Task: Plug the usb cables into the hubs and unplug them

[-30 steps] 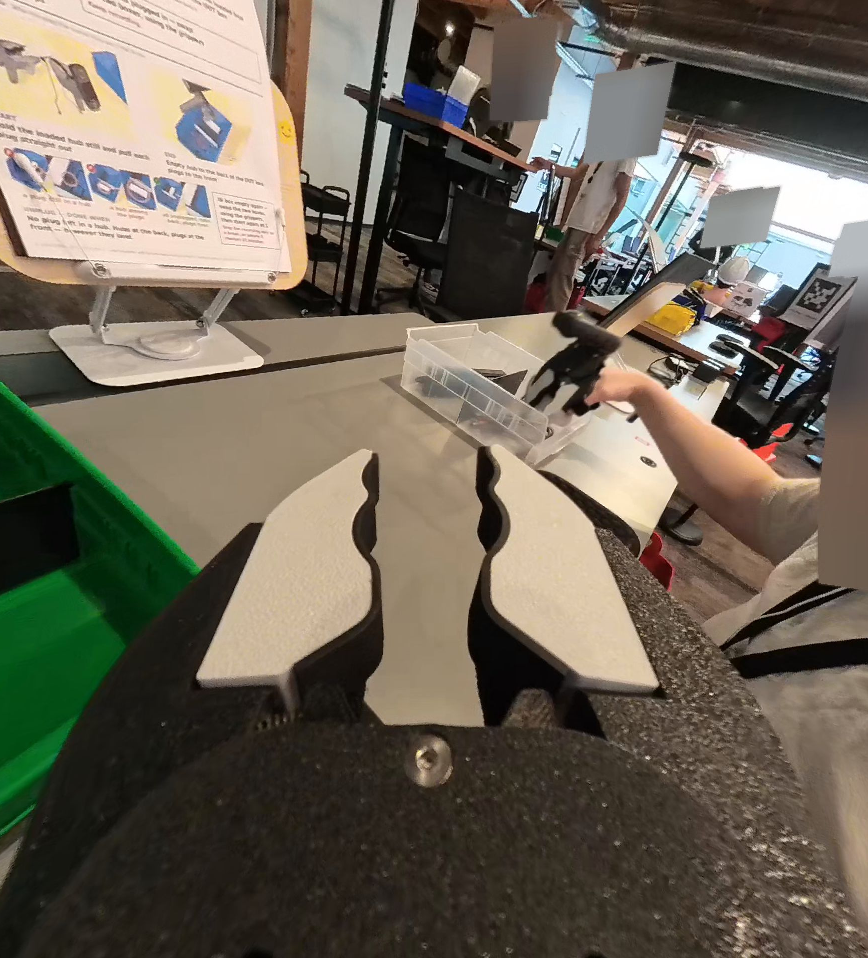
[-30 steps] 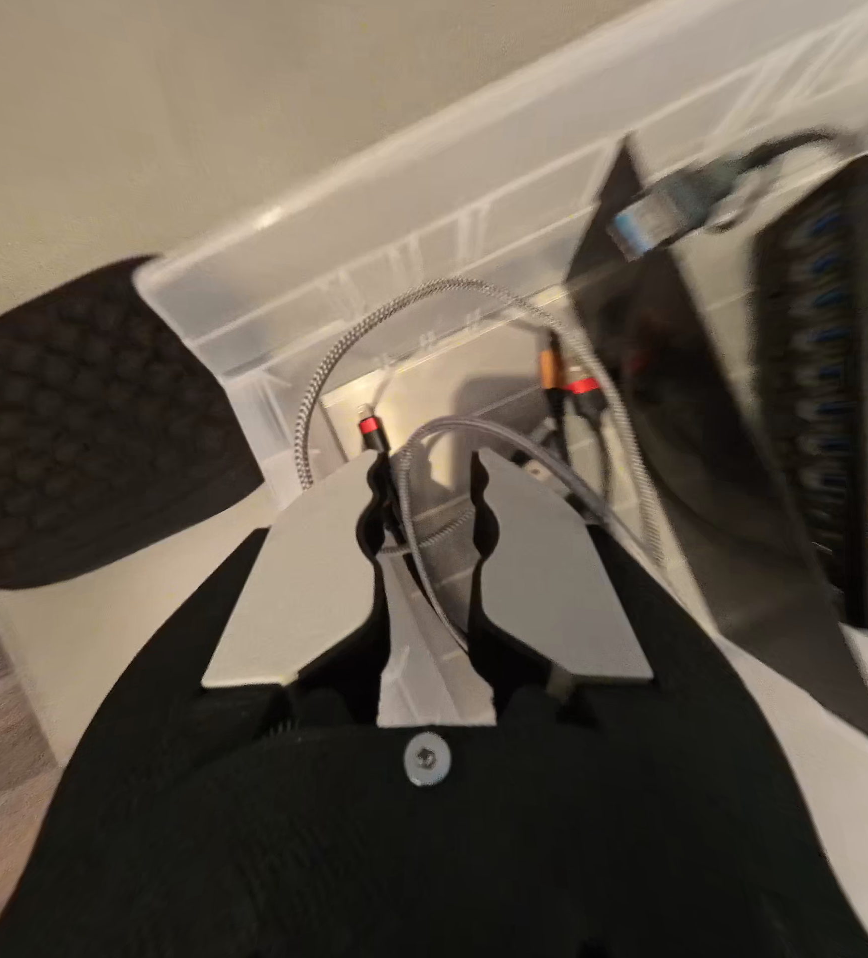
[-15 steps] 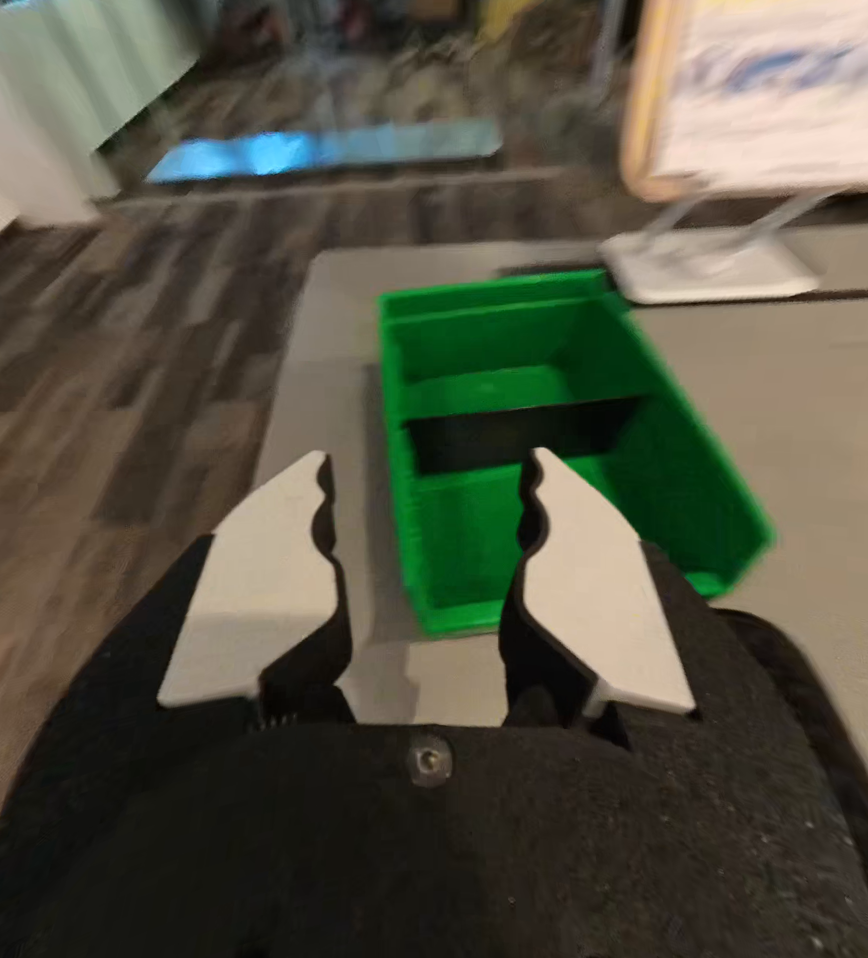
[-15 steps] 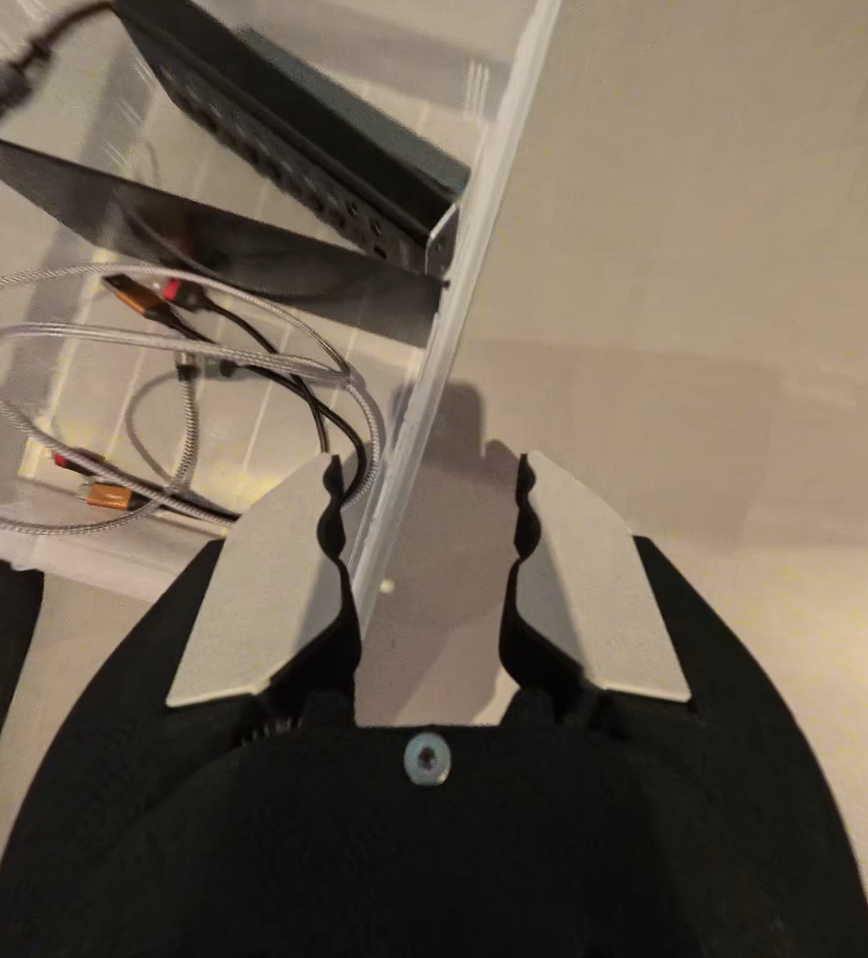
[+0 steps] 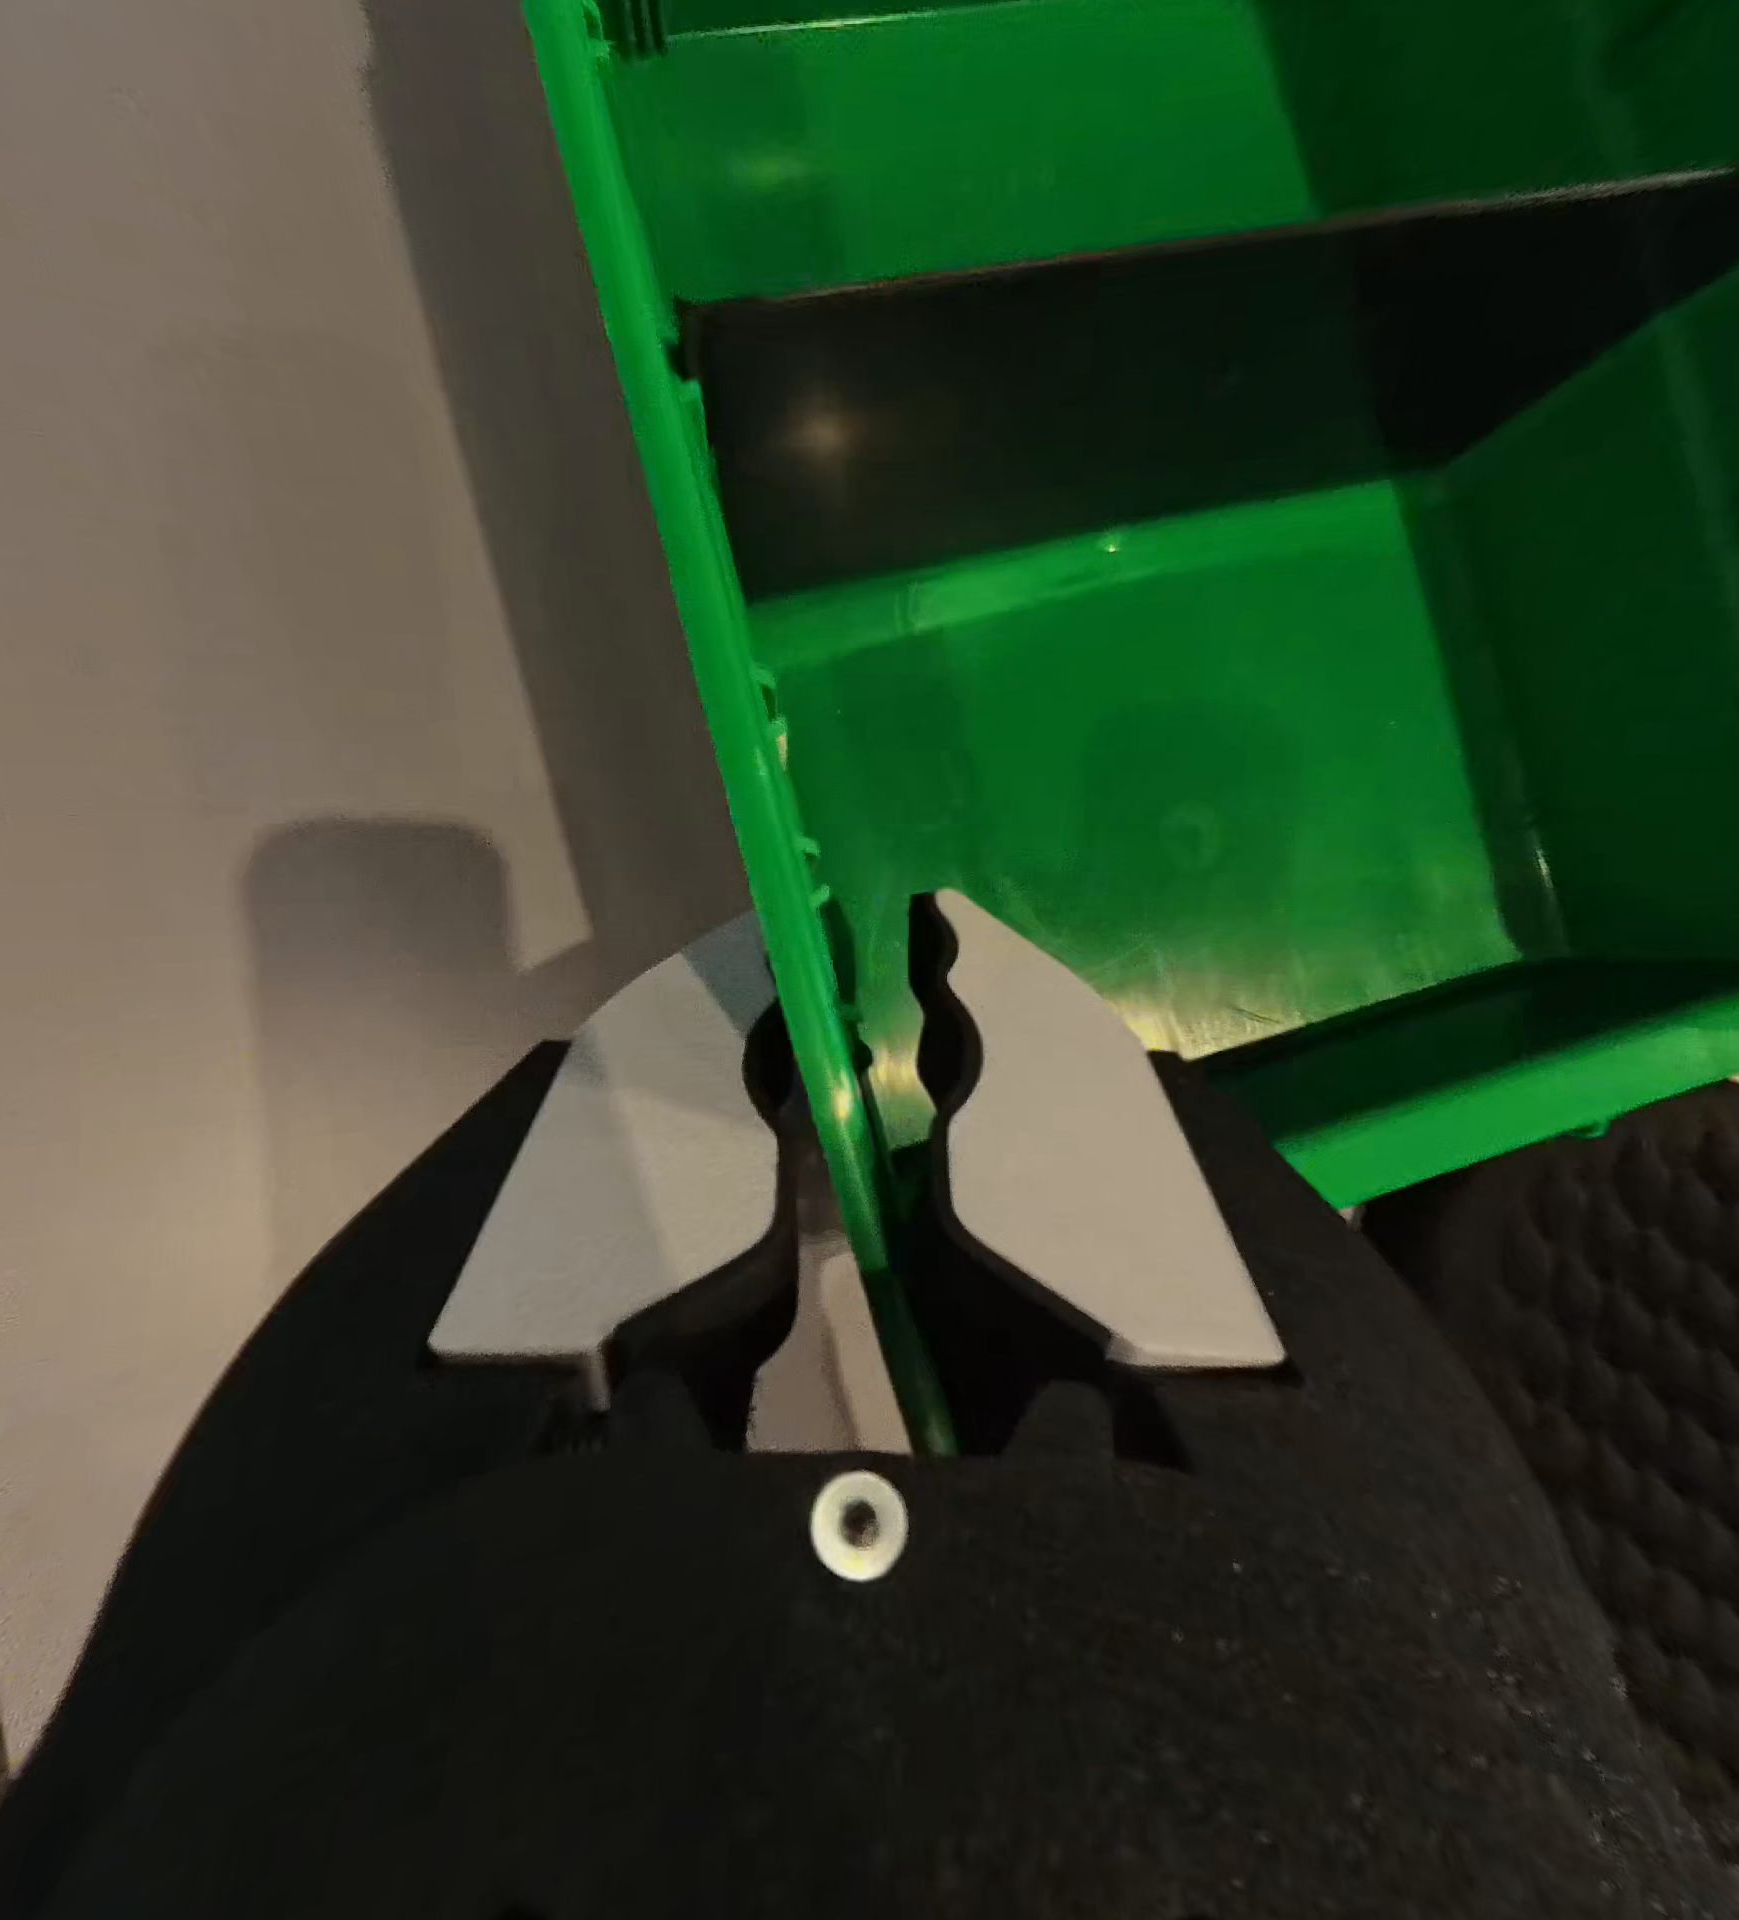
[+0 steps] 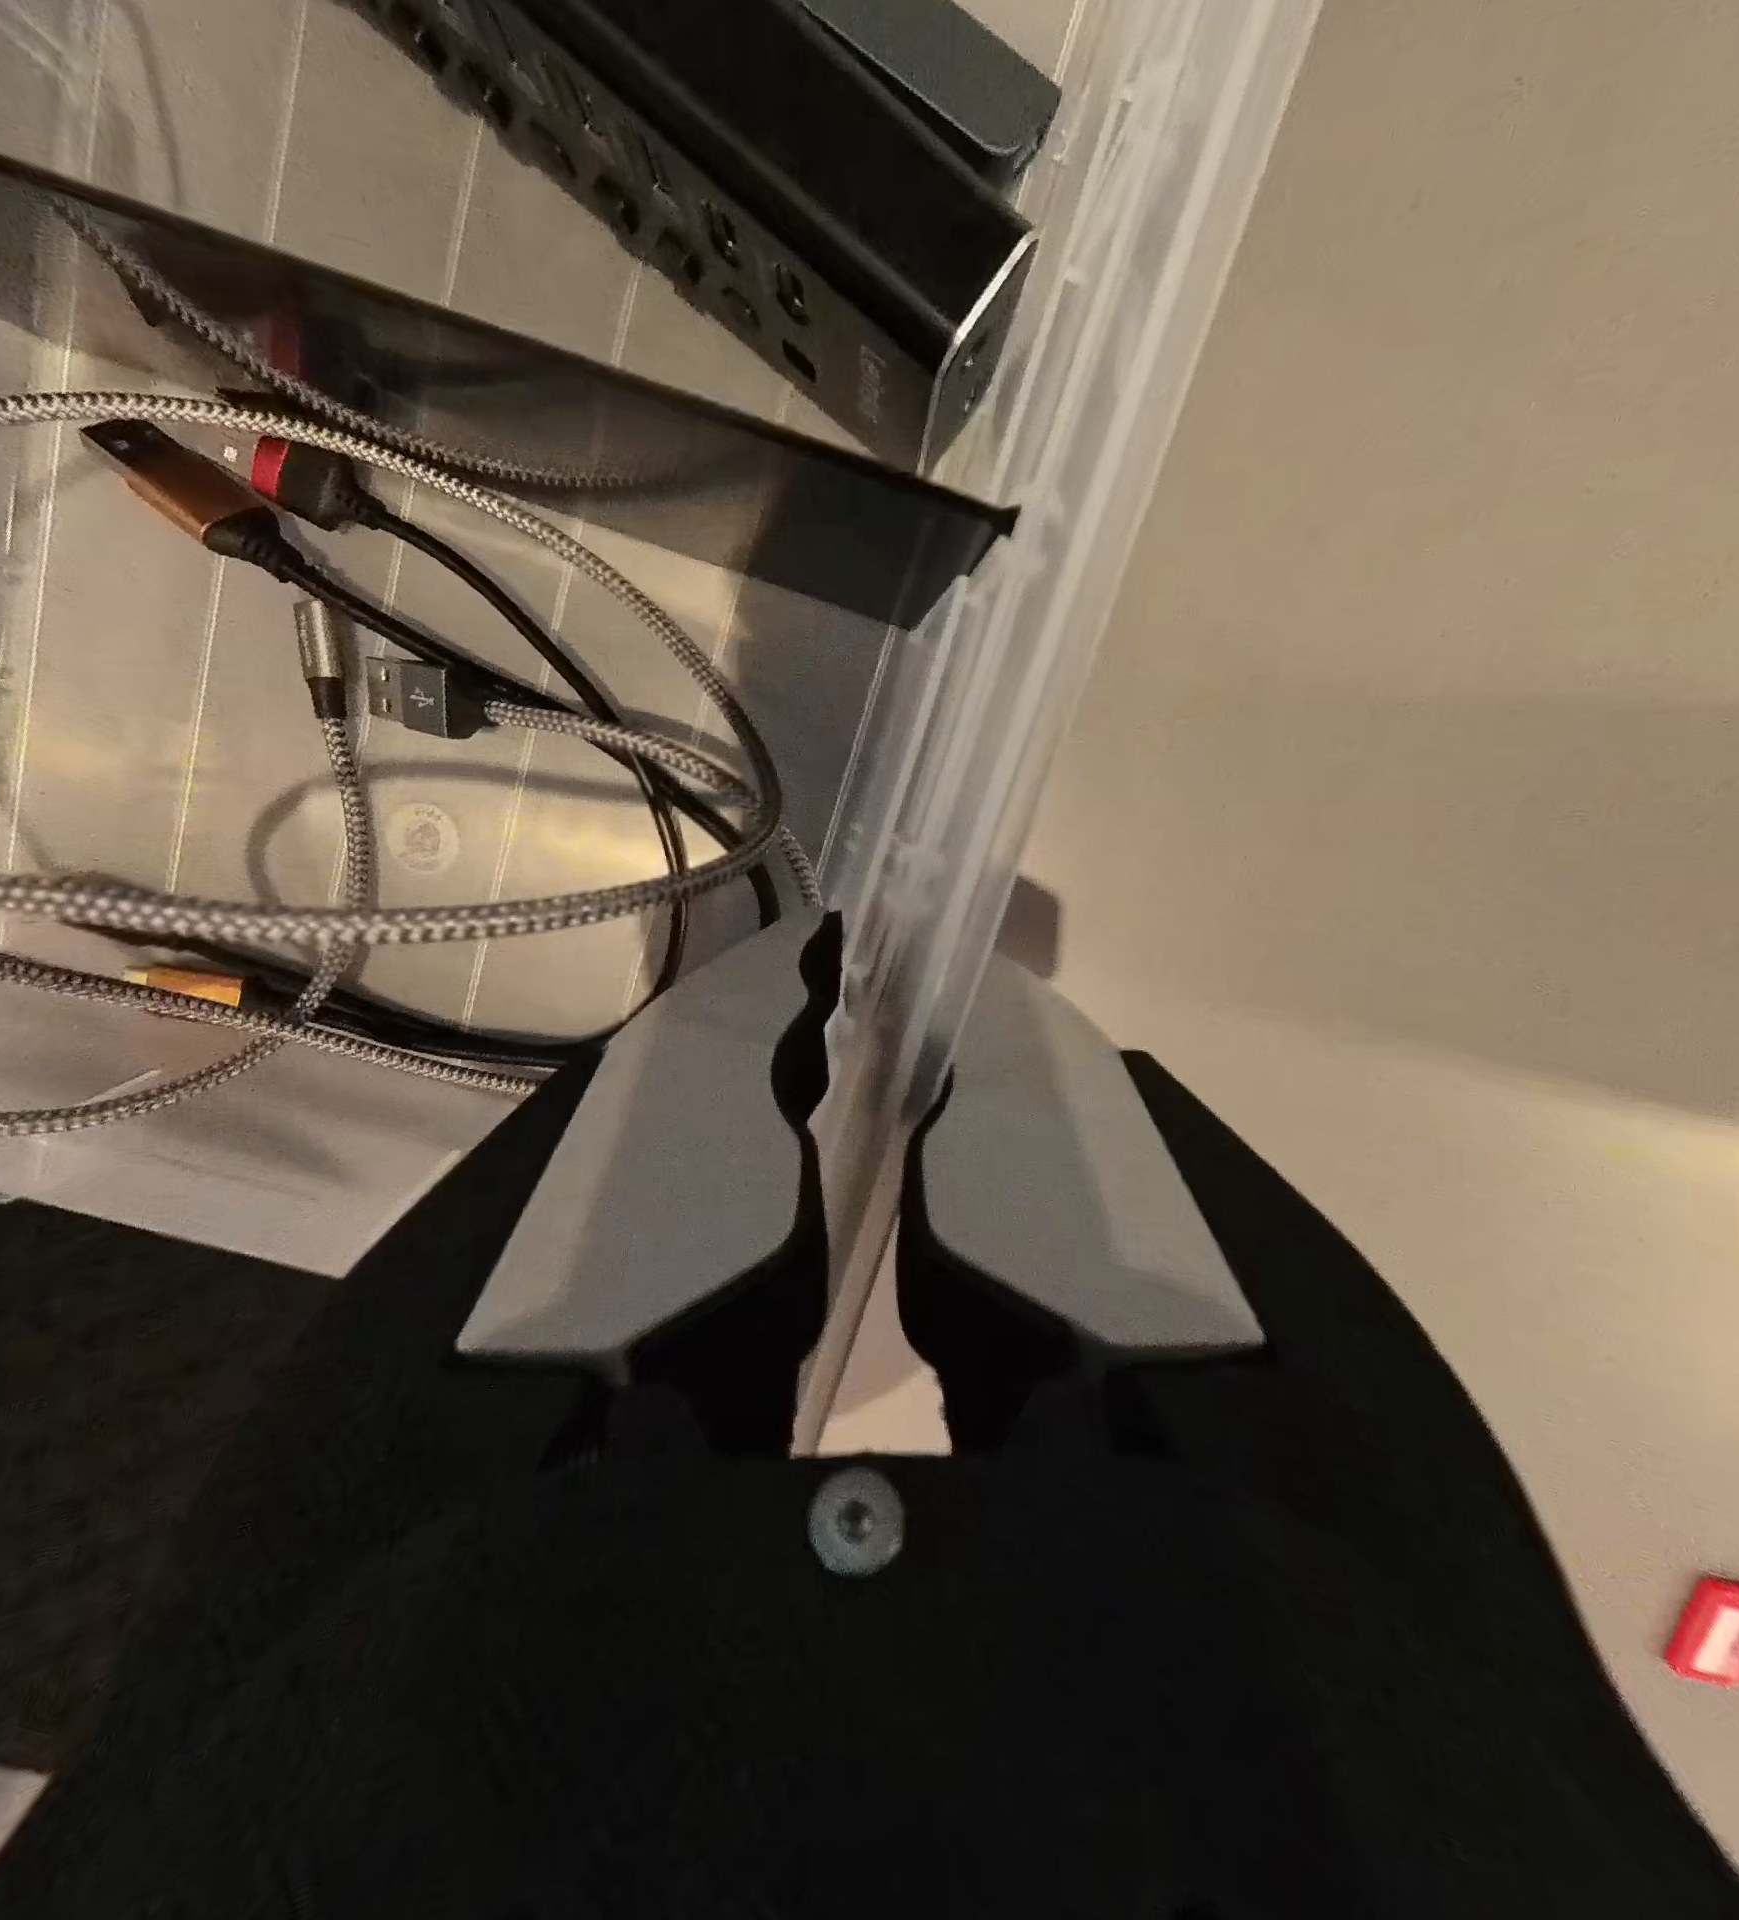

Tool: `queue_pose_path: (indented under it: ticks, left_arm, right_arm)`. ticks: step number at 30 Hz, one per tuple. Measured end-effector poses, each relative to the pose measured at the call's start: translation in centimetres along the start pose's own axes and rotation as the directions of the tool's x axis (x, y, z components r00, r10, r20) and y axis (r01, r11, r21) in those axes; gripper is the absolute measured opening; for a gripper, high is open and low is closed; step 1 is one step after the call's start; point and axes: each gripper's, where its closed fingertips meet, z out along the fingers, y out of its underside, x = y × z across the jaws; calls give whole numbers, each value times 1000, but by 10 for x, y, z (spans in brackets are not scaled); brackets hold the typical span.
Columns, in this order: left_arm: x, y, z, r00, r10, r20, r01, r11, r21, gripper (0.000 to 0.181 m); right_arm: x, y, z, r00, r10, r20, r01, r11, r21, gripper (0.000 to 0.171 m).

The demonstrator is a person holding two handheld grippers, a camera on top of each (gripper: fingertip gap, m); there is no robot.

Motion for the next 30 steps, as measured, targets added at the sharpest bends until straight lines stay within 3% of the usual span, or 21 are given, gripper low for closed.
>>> queue_pose_path:
  ticks: [1, 8, 11, 14, 17, 18, 20, 23, 25, 28, 29, 30]
  left_arm:
    - [7, -3, 3, 999, 30, 14, -29, 1000, -11, 17]
    - [89, -20, 27, 991, 132, 14, -131, 991, -35, 13]
    - [120, -17, 30, 991, 131, 12, -130, 991, -35, 12]
    - [138, -10, 26, 994, 109, 20, -108, 994, -18, 18]
    - [147, -7, 16, 996, 91, -7, -90, 995, 48, 27]
    - [145, -11, 10, 997, 75, -1, -75, 993, 92, 33]
    - [143, -20, -8, 1000, 30, 2, -30, 983, 181, 46]
    - [150, -31, -38, 1000, 4, -29, 4, 962, 274, 58]
    - [159, -32, -54, 999, 39, -34, -26, 951, 308, 59]
    - [163, -29, -75, 996, 91, 14, -90, 936, 339, 58]
    - [165, -28, -83, 994, 105, 20, -105, 931, 350, 58]
    - [167, -27, -92, 993, 118, 22, -118, 923, 366, 58]
  right_arm:
    - [-14, -5, 2, 1000, -2, -1, 2, 1000, 19, 8]
    - [-110, -37, 12, 998, -60, 18, 58, 995, 77, 8]
    - [-128, -48, 8, 998, -58, -5, 58, 991, 118, 15]
    - [-140, -68, -57, 984, 49, -174, 23, 920, 391, 24]
    - [-244, -108, -138, 996, -80, -28, 75, 674, 735, 27]
    - [-288, -117, -145, 983, -178, 35, 92, 656, 749, 28]
    - [-356, -133, -119, 951, -283, 125, 137, 749, 649, 54]
    - [-390, -153, -39, 966, -218, 139, 149, 909, 390, 55]
    - [-411, -142, 3, 955, -105, 277, 69, 988, 138, 56]
    - [-410, -128, 42, 972, -100, 213, 119, 990, -79, 41]
    - [-415, -125, 47, 964, -85, 253, 120, 985, -125, 23]
    - [-415, -127, 49, 964, -60, 259, 104, 982, -159, 17]
